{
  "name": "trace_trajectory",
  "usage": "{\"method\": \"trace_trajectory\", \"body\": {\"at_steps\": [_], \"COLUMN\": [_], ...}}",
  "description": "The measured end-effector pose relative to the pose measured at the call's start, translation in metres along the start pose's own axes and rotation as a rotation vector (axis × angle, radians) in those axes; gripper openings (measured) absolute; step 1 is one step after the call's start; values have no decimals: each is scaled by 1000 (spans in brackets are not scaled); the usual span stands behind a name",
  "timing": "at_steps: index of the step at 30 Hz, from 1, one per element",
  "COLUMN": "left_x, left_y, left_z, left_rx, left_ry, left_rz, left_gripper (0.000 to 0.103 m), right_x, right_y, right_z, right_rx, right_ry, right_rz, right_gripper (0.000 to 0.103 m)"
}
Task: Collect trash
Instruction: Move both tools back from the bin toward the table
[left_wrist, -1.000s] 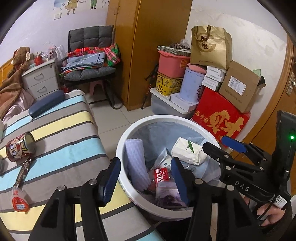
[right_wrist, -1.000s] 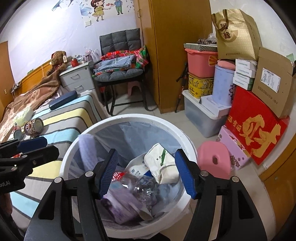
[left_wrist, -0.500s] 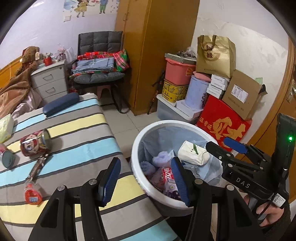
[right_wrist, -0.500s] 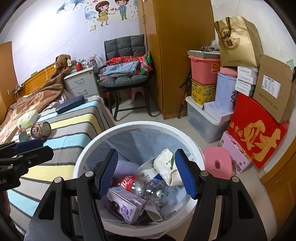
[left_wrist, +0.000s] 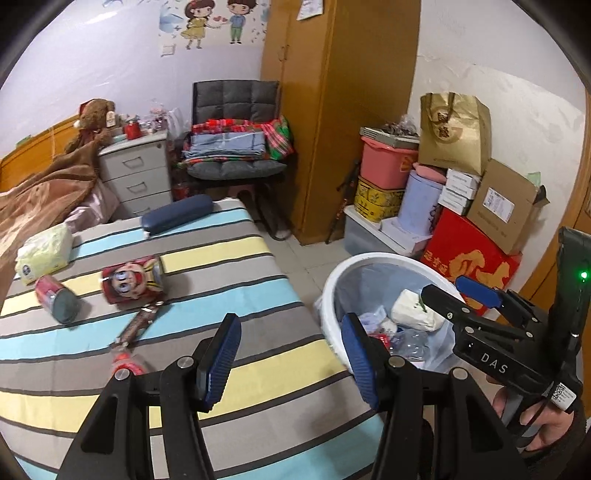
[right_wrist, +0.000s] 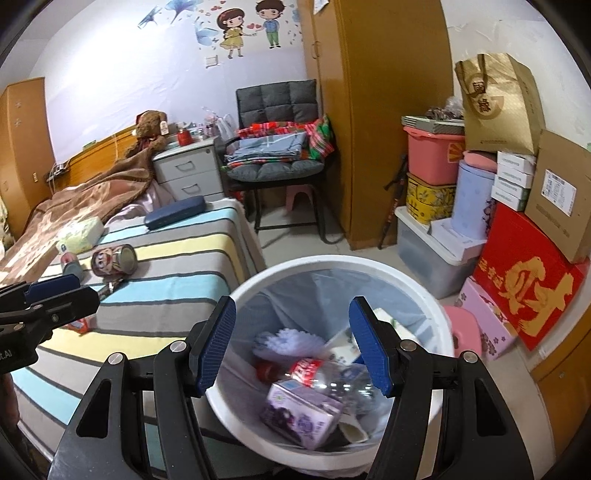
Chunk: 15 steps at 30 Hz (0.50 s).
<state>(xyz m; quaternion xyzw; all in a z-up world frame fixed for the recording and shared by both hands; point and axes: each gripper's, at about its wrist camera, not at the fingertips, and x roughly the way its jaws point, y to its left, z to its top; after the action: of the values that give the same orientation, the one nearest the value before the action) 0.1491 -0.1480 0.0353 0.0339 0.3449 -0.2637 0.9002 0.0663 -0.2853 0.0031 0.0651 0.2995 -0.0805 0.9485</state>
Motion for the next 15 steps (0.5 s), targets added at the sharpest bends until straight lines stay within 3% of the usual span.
{"method": "trace_trajectory", "body": {"at_steps": [15], "left_x": [-35], "left_y": [89], "left_z": [-22], "left_rx": [-115], "left_ry": [-26], "left_rz": [134], "left_gripper": [56], "right_x": [8], "right_y": [65], "right_z": [-2], "right_rx": [-93], "right_ry": [10], "right_rz": [124], "right_gripper": [65]}}
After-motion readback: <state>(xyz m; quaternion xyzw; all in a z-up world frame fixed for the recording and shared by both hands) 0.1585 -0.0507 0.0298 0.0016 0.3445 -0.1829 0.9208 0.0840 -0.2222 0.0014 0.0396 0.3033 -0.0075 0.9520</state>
